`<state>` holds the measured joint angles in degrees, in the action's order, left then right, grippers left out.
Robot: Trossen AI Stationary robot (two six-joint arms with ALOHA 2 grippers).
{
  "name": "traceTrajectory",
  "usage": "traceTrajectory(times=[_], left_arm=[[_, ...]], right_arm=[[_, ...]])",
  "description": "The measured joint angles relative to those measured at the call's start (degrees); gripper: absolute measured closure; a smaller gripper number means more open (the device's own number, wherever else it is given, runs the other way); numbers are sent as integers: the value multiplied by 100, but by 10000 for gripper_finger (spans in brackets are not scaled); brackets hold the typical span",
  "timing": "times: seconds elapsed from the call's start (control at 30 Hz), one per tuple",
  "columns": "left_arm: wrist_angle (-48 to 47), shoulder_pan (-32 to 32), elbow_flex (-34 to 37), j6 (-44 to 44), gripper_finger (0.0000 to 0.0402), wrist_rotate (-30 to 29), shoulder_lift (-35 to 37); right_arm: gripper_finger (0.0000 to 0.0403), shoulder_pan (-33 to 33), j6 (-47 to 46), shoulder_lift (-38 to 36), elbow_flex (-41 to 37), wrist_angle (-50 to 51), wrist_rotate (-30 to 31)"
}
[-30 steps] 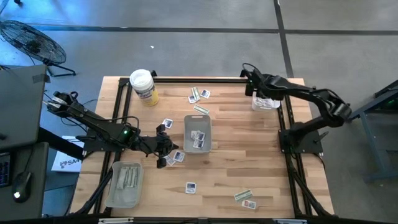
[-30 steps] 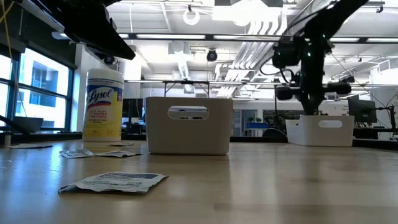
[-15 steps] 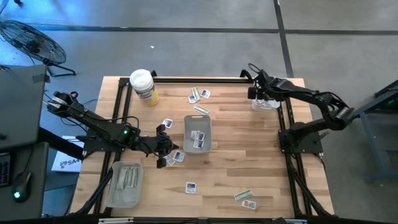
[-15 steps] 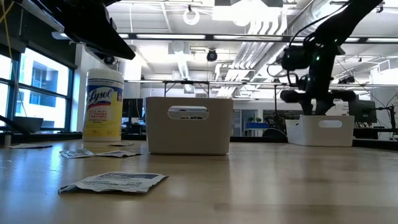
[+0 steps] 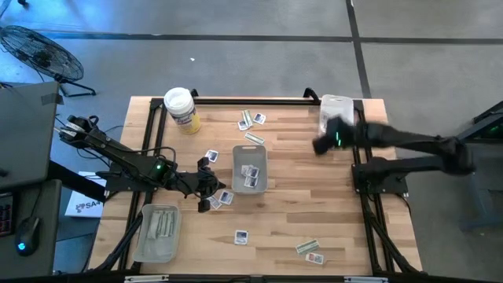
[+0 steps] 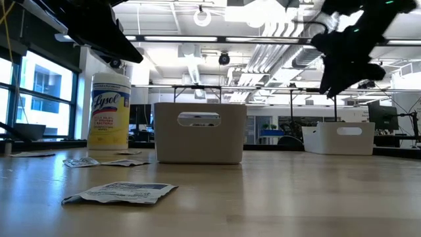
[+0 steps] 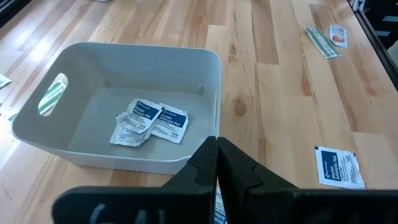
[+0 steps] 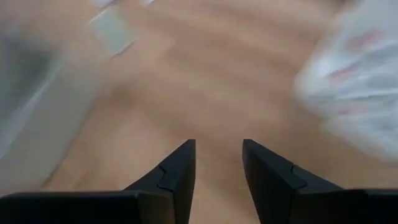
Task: Pick & Place First Aid Supplies
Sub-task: Put the orange pad into the white bin
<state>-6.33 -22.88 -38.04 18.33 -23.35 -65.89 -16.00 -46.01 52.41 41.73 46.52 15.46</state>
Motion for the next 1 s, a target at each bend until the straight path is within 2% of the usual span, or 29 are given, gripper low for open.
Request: traceTrajectory(times=[0.17,0.27,0.37,0.47,0.53,0.67,0.83,1.0], left_arm=[[0,-2,0,0,399,0,0],[0,0,0,0,399,6,0],[-1,-2,0,0,399,28,0],[0,-1,0,-2,399,31,0],[0,-2,0,0,399,31,0],[0,-1,0,0,399,33,0],[0,-1,0,-2,399,34,0],[2,-1,0,-1,399,35,0]], right_arm=[[277,2689,-1235,118,-996,-1634,58],[277,3855,-1633,449,-1168,-2307,254],[277,4703,-1688,868,-1001,-2419,522],[277,5319,-1568,1326,-724,-2629,527],[277,5623,-1430,1625,-598,-3000,324],[277,6112,-997,2256,-552,-4277,-28],[277,6605,-431,3244,-548,-5669,-37],[278,6931,-386,4247,-548,-6620,-251]])
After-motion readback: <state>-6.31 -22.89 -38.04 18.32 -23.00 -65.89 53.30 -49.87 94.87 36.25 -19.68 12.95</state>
